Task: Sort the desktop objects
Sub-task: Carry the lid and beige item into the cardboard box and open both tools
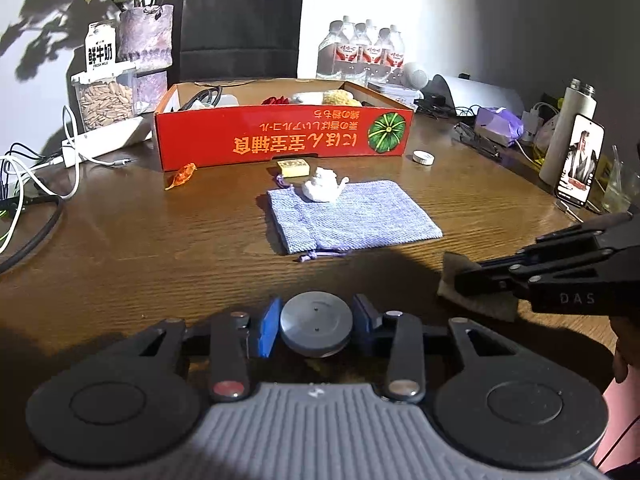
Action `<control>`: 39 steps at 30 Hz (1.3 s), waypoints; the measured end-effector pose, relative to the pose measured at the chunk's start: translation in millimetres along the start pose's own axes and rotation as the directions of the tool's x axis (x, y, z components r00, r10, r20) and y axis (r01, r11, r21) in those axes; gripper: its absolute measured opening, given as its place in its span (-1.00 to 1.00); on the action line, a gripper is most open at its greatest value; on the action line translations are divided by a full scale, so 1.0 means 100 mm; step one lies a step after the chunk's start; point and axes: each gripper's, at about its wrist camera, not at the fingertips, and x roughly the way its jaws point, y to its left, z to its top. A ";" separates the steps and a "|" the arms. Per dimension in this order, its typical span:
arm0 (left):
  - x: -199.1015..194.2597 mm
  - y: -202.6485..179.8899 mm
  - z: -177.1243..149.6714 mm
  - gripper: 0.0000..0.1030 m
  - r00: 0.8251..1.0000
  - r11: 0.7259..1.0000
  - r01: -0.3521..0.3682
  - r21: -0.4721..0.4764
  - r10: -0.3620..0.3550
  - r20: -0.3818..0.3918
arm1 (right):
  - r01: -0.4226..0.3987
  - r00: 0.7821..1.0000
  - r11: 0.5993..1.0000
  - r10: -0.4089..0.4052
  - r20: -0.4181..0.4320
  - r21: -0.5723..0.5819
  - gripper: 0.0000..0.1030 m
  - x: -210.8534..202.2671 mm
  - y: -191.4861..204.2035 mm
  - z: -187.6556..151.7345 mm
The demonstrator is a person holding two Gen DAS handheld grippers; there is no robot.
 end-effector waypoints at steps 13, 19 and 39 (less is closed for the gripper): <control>-0.05 0.27 0.73 -0.23 0.988 1.000 0.010 0.002 -0.010 0.155 | 0.014 0.985 0.997 -0.026 0.173 0.071 -0.88 -0.14 -0.27 0.66; 0.33 0.60 1.56 -0.23 0.975 0.997 -0.068 0.034 0.060 0.214 | -0.026 0.978 0.994 0.004 0.209 0.104 -0.88 0.25 -0.51 1.50; 2.21 1.18 2.52 0.63 0.984 0.987 -0.146 -0.062 0.138 -0.112 | 0.012 0.992 0.943 0.031 -0.125 0.333 -0.20 2.25 -0.81 2.49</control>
